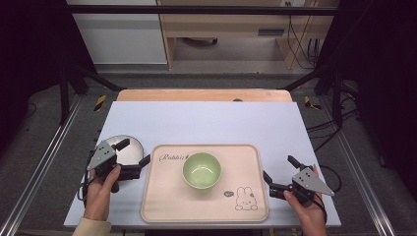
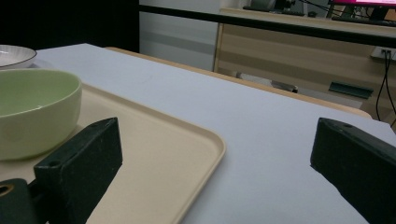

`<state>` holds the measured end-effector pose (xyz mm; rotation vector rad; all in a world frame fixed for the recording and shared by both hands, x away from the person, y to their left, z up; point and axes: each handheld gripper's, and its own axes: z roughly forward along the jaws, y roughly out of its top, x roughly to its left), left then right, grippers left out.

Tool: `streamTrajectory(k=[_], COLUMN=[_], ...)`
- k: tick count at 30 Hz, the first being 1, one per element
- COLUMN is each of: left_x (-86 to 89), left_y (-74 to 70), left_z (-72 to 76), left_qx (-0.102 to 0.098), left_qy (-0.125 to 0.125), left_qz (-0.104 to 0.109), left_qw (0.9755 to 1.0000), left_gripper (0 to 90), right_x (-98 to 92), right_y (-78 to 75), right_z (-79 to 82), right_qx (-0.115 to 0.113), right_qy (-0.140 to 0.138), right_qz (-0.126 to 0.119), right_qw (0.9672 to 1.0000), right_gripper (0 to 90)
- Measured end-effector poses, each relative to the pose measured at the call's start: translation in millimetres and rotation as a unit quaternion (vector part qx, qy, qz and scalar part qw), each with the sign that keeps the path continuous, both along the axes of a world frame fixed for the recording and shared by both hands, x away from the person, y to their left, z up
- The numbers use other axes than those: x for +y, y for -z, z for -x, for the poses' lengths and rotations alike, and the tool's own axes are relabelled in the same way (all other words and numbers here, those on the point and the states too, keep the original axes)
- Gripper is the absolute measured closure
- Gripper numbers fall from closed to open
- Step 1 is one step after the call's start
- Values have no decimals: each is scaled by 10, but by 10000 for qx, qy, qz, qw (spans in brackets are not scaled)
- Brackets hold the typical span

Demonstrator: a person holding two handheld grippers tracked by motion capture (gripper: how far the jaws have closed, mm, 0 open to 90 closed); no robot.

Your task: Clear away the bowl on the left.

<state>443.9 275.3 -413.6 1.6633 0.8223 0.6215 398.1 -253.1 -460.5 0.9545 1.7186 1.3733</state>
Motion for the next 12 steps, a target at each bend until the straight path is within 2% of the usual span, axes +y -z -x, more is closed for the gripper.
streamTrajectory(k=[12], left_x=[129], left_y=[188], left_z=[71], left_qx=[174], left_qy=[38], left_qz=[234], left_qw=[9996], left_gripper=[29], right_x=[11], right_y=[-1], right_z=[-3], right_qx=[-11], right_qy=[-41], right_qz=[18], right_qw=[10000], right_gripper=[24])
